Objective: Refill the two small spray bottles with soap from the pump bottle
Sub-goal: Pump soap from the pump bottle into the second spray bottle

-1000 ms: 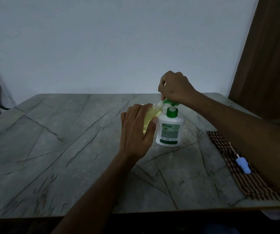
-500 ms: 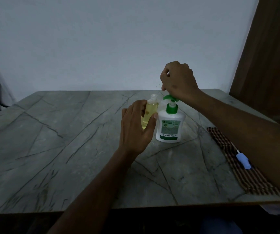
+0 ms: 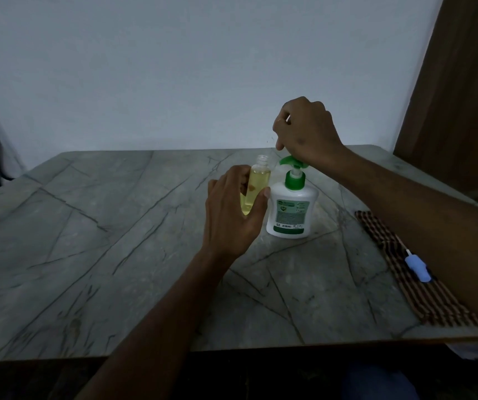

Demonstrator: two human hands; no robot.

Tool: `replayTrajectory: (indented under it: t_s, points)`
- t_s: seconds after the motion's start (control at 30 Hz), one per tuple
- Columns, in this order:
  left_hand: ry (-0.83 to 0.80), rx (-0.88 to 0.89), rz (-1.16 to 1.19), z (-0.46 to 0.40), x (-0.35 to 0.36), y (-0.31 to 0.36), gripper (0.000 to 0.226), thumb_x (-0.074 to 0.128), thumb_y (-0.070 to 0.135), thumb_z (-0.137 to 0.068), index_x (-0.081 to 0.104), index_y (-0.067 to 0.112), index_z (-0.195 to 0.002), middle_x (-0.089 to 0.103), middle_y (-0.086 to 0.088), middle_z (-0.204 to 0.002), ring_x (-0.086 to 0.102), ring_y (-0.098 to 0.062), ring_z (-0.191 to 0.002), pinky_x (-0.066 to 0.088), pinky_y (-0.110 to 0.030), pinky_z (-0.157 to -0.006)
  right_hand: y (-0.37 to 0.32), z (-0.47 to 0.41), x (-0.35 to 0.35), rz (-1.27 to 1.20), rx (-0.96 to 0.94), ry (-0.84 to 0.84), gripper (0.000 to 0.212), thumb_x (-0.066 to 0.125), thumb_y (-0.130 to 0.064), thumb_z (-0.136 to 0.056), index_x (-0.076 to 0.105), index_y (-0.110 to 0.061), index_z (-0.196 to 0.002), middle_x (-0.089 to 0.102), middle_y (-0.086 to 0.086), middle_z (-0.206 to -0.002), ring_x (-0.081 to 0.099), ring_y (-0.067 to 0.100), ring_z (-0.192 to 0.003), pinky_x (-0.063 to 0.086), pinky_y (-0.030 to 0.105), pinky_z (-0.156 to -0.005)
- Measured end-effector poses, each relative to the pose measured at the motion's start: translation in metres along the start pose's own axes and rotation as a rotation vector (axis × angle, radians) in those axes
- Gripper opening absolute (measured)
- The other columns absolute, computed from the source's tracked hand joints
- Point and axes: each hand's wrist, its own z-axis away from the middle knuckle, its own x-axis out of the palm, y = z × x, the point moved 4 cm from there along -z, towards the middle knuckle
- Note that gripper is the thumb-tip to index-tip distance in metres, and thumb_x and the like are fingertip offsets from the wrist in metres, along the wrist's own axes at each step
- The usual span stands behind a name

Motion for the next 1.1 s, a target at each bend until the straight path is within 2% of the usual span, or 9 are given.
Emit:
replayTrajectory:
  t_s: [0.13, 0.4, 0.53, 0.73, 0.93, 1.1]
  points:
    - [-0.013, 0.001, -0.003, -0.001, 0.001, -0.001, 0.033, 0.060, 0.039, -0.094, 0.060, 0.013, -0.113, 0.068, 0.002, -0.101, 0.061, -0.014, -0.088, 0.037, -0.023, -0.085, 0.002, 0.000, -0.001, -0.028, 0.004, -0.013, 0.025, 0.052, -0.013, -0.088, 0.073, 0.001, -0.088, 0.075, 0.006, -0.066, 0.072, 0.018, -0.057, 0.065, 0.045, -0.071]
    - [-0.012, 0.004, -0.007, 0.000, 0.001, -0.001, 0.032, 0.062, 0.039, -0.093, 0.060, 0.013, -0.112, 0.067, 0.002, -0.099, 0.062, -0.015, -0.087, 0.040, -0.028, -0.085, -0.001, 0.005, -0.006, -0.083, -0.003, -0.021, 0.024, 0.053, -0.015, -0.092, 0.073, -0.002, -0.089, 0.076, 0.005, -0.068, 0.071, 0.011, -0.057, 0.064, 0.040, -0.072]
    - [-0.020, 0.002, -0.010, 0.000, 0.001, -0.002, 0.033, 0.062, 0.039, -0.094, 0.060, 0.012, -0.113, 0.068, 0.002, -0.100, 0.062, -0.015, -0.088, 0.036, -0.020, -0.085, 0.000, 0.008, -0.007, -0.124, 0.004, -0.018, 0.024, 0.051, -0.019, -0.091, 0.073, -0.007, -0.089, 0.076, 0.003, -0.067, 0.072, 0.011, -0.058, 0.064, 0.040, -0.074]
    - [-0.017, 0.010, -0.016, -0.001, 0.000, 0.000, 0.032, 0.062, 0.037, -0.093, 0.060, 0.012, -0.112, 0.068, 0.002, -0.101, 0.061, -0.012, -0.087, 0.030, -0.010, -0.085, -0.005, 0.011, -0.008, -0.113, -0.016, -0.027, 0.026, 0.051, -0.020, -0.094, 0.073, -0.005, -0.091, 0.076, 0.004, -0.070, 0.070, 0.007, -0.056, 0.064, 0.039, -0.074]
    - [-0.019, 0.022, -0.018, -0.001, -0.001, 0.002, 0.030, 0.063, 0.035, -0.093, 0.060, 0.012, -0.111, 0.067, 0.002, -0.100, 0.061, -0.014, -0.088, 0.038, -0.025, -0.084, -0.006, 0.015, -0.012, -0.135, -0.033, -0.011, 0.029, 0.050, -0.022, -0.094, 0.073, -0.005, -0.091, 0.077, 0.005, -0.070, 0.071, 0.009, -0.058, 0.064, 0.040, -0.074]
    - [-0.015, 0.028, -0.023, -0.001, 0.000, 0.003, 0.031, 0.062, 0.037, -0.093, 0.060, 0.012, -0.111, 0.067, 0.001, -0.100, 0.061, -0.013, -0.088, 0.036, -0.024, -0.084, -0.006, 0.016, -0.012, -0.128, -0.037, 0.012, 0.032, 0.048, -0.027, -0.094, 0.072, -0.007, -0.091, 0.076, 0.001, -0.069, 0.070, 0.008, -0.057, 0.063, 0.041, -0.075]
